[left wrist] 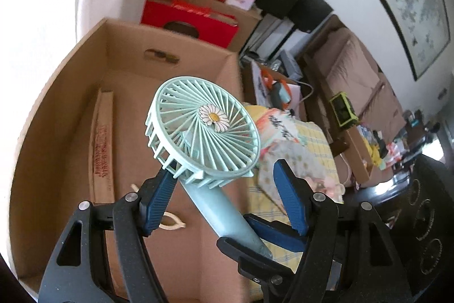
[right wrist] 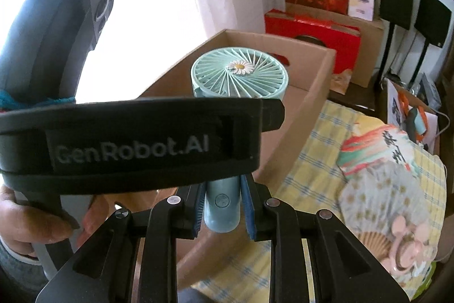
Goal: Organize objects
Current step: 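Lift the mint-green fan with the left tool and carry it into the box, then open the left tool to drop the mint-green fan in the box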
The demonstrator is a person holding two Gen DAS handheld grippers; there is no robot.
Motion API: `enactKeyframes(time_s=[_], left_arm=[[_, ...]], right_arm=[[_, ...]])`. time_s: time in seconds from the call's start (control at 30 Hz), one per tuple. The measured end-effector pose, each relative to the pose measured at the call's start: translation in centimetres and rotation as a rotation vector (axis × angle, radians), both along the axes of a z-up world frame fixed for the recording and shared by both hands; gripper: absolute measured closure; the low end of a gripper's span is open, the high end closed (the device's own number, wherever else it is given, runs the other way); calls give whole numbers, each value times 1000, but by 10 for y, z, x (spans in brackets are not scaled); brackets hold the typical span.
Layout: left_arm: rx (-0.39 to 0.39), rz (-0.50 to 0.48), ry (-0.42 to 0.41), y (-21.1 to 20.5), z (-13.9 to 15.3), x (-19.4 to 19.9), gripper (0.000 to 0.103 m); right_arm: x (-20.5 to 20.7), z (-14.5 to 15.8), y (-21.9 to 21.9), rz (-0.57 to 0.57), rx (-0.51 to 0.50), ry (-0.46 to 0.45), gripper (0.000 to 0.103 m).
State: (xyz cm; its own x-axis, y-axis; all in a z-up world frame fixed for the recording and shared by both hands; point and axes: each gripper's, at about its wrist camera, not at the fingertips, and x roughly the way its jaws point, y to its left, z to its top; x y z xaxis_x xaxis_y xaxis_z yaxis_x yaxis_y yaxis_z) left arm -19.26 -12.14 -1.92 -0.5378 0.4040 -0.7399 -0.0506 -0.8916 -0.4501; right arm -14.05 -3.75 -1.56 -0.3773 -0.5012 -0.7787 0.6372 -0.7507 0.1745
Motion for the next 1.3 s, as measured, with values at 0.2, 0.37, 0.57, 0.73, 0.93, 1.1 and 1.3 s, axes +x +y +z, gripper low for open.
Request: enactKeyframes(time_s=[0.2,0.37,0.57,0.73,0.93,1.1,1.3], left_arm=[[24,18,-57,-26,-24,-23,37],[29,19,-116,-37,-43,-45,37],[56,12,-188,-39,-67,-61,37],[34,15,-215,-35,-80,-69,37],[-12,40,-226,-40,-88,-71,37],[-46,40,-213,-38,-84,-63,37],[-108,38,-170,-30,-66,-47,22]], right_arm=[[-25,-15,-28,4,49,-13,80],[-44,-27,-42,2,81,-28,80],[-55,-40,-53,15,178,2,80],[-60,-42,-57,6,214,14,79],[-53,-31,-49,-9,202,39,69],[-45,-14,-33,-16,156,52,64],[-30,3,-6,-49,107,66,57]])
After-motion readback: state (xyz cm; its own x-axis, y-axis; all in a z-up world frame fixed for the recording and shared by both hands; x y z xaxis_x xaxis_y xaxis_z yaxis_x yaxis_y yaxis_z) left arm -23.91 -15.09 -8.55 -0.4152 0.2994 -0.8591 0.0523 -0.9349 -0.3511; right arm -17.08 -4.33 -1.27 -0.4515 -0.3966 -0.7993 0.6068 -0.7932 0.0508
